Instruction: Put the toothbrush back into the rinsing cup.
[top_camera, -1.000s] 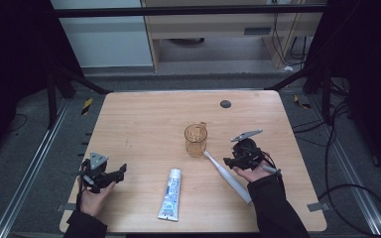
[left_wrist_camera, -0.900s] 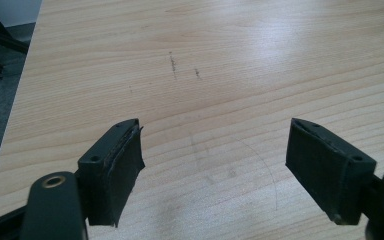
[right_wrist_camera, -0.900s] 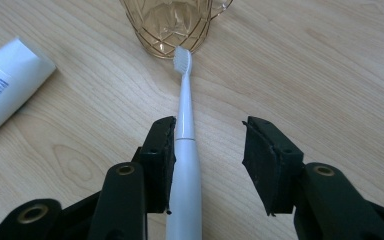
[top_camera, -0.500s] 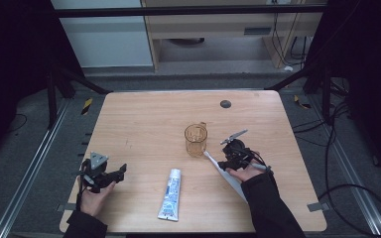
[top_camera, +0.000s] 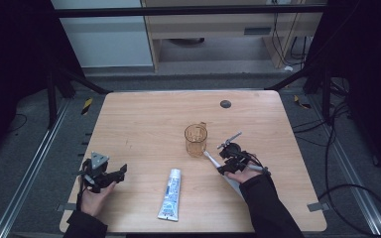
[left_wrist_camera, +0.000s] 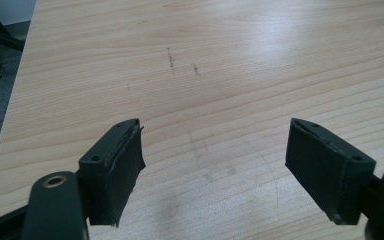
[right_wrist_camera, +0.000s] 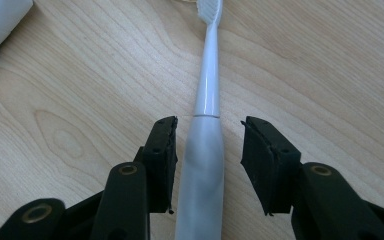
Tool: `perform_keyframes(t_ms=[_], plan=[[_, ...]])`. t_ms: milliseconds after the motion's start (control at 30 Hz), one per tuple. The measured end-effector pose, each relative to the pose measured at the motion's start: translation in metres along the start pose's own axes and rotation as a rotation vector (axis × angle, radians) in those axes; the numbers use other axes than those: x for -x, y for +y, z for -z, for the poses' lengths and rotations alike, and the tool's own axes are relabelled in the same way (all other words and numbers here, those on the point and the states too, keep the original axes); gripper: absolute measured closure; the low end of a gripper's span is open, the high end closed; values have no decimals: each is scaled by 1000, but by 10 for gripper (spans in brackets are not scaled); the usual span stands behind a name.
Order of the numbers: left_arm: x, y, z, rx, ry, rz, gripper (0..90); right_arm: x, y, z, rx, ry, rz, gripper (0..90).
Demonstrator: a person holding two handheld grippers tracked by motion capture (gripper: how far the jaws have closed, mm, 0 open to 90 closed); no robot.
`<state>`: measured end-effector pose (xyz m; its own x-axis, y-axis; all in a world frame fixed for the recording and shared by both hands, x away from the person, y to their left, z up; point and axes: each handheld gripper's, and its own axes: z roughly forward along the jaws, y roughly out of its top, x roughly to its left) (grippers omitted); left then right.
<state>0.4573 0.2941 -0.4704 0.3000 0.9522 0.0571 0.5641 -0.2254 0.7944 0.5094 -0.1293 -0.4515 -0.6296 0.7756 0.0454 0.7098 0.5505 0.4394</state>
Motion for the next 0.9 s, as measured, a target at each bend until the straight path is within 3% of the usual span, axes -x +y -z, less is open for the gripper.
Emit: perform_keyframes(t_ms=[900], plan=[[0, 0, 0, -6, -3, 0, 221, -1, -7, -15, -73, 14, 5, 611]])
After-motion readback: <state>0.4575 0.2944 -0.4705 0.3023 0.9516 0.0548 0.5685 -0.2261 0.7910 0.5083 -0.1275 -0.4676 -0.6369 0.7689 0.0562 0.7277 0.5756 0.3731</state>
